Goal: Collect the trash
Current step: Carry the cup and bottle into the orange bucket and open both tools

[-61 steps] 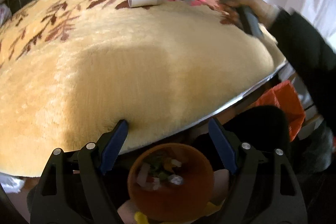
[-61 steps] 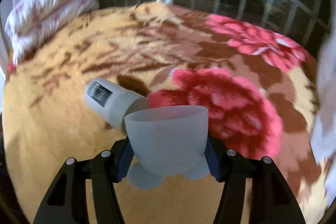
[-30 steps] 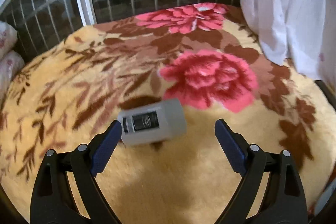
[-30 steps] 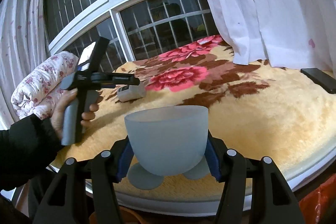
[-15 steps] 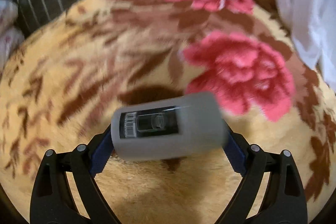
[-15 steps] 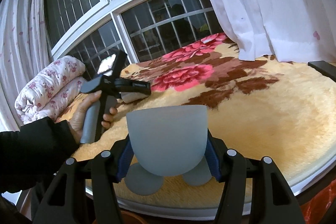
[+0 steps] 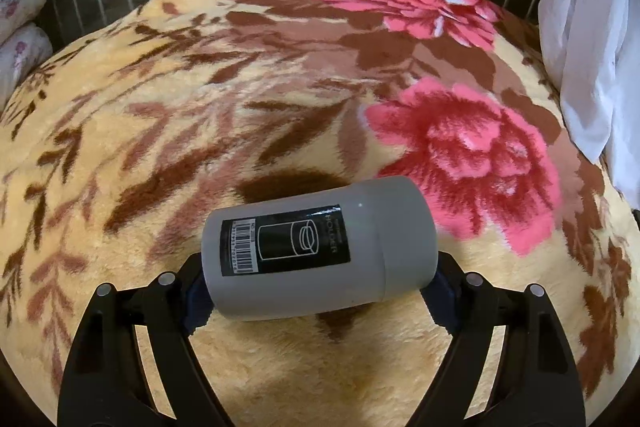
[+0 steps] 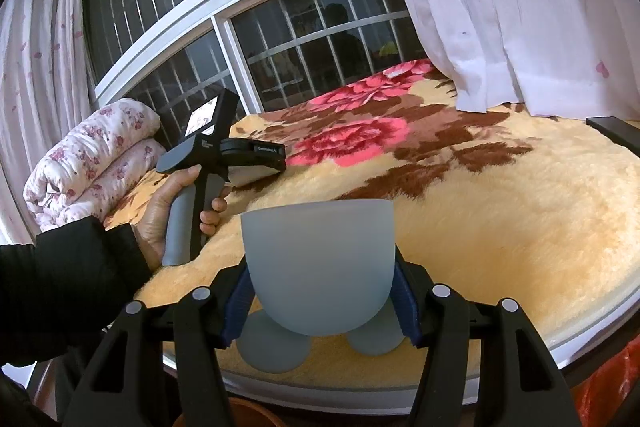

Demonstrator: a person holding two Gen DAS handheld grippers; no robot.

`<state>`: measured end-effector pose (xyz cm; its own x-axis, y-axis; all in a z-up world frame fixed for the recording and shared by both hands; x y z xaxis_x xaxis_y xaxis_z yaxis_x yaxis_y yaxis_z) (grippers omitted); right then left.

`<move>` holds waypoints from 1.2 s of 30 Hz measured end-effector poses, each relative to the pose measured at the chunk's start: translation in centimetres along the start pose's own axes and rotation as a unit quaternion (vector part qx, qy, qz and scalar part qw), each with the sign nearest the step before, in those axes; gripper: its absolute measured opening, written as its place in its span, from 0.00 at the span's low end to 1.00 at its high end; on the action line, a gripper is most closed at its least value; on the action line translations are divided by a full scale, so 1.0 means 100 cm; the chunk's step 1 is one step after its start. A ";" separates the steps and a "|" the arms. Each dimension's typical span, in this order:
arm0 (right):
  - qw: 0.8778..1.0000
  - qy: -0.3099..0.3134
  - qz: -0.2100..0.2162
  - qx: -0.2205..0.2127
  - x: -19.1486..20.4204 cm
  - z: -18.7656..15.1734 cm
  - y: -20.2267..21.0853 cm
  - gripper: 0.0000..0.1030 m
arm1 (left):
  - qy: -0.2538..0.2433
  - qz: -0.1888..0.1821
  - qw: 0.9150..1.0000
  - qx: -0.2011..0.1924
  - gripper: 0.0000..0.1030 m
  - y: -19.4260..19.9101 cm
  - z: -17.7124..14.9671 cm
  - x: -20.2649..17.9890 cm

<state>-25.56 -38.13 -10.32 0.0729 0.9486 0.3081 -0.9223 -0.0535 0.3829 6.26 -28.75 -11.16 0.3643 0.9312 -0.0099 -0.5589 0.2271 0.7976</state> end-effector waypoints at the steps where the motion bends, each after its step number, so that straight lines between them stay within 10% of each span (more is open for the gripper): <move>1: 1.000 0.000 0.001 0.002 0.002 -0.001 0.000 0.57 | 0.000 0.002 1.000 -0.002 0.79 0.002 -0.001 0.001; 15: 0.999 0.019 0.017 0.031 0.055 -0.012 0.010 0.57 | -0.038 -0.006 0.998 -0.048 0.79 0.079 -0.047 0.014; 36: 0.981 0.080 0.049 0.169 0.132 -0.112 0.034 0.57 | -0.123 -0.026 0.992 -0.008 0.79 0.196 -0.265 0.094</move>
<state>-31.99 -22.29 -14.65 -0.0951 0.9692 0.2272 -0.7413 -0.2212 0.6337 -21.01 -7.99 -11.61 0.5625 0.8209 0.0980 -0.5456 0.2795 0.7901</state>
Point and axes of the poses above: each gripper's, at about its wrist camera, not at the fingertips, and y roughly against the way its jaws point, x to its left, z to its top, the point moved 5 cm from there along -y, roughly the way its jaws point, and after that the axes turned 5 degrees about z, right-handed, at the moved point
